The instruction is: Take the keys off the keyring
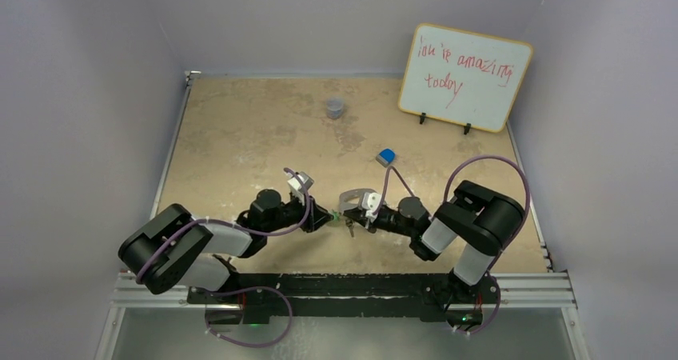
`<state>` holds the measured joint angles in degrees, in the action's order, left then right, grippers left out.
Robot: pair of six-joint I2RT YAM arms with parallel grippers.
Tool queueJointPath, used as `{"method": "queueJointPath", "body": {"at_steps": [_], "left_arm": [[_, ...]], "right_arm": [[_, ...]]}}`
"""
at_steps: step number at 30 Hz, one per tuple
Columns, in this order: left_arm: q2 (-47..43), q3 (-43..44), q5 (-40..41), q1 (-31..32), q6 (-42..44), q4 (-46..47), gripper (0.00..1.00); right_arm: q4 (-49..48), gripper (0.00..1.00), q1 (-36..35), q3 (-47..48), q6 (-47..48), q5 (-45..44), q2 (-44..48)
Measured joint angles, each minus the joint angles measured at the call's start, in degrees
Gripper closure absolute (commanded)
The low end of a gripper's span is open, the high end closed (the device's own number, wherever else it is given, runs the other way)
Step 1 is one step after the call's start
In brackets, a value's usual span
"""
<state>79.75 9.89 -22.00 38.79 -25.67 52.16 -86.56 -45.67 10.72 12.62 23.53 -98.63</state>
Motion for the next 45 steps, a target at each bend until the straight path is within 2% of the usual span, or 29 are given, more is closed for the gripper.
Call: {"method": "queueJointPath", "body": {"at_steps": [8, 12, 19, 23, 29, 37, 45], "left_arm": [[-4.59, 0.15, 1.25, -0.02, 3.87, -1.92, 0.67], [-9.88, 0.15, 1.75, -0.02, 5.07, -5.31, 0.67], [-23.15, -0.46, 2.56, -0.02, 5.77, -12.15, 0.68], [-27.8, -1.55, 2.25, -0.02, 5.7, -14.25, 0.69], [-29.0, -3.43, 0.46, -0.02, 5.03, -14.69, 0.75], [-29.29, -5.38, -0.81, 0.04, 3.48, -13.2, 0.76], [-21.46, -6.05, -1.29, 0.85, 0.72, -3.91, 0.75]], "right_arm": [[0.09, 1.0, 0.11, 1.07, 4.13, 4.42, 0.42], [0.2, 1.0, 0.5, 1.11, 6.64, 7.5, 0.57], [0.55, 1.0, 1.33, 2.03, 11.34, 12.48, 9.68], [0.02, 1.0, 1.49, 3.04, 12.37, 13.77, 11.5], [0.28, 1.0, 1.77, 3.91, 12.72, 15.08, 11.21], [0.46, 1.0, 1.97, 4.15, 12.96, 15.15, 10.82], [0.48, 1.0, 1.99, 4.15, 12.92, 15.13, 10.03]]}}
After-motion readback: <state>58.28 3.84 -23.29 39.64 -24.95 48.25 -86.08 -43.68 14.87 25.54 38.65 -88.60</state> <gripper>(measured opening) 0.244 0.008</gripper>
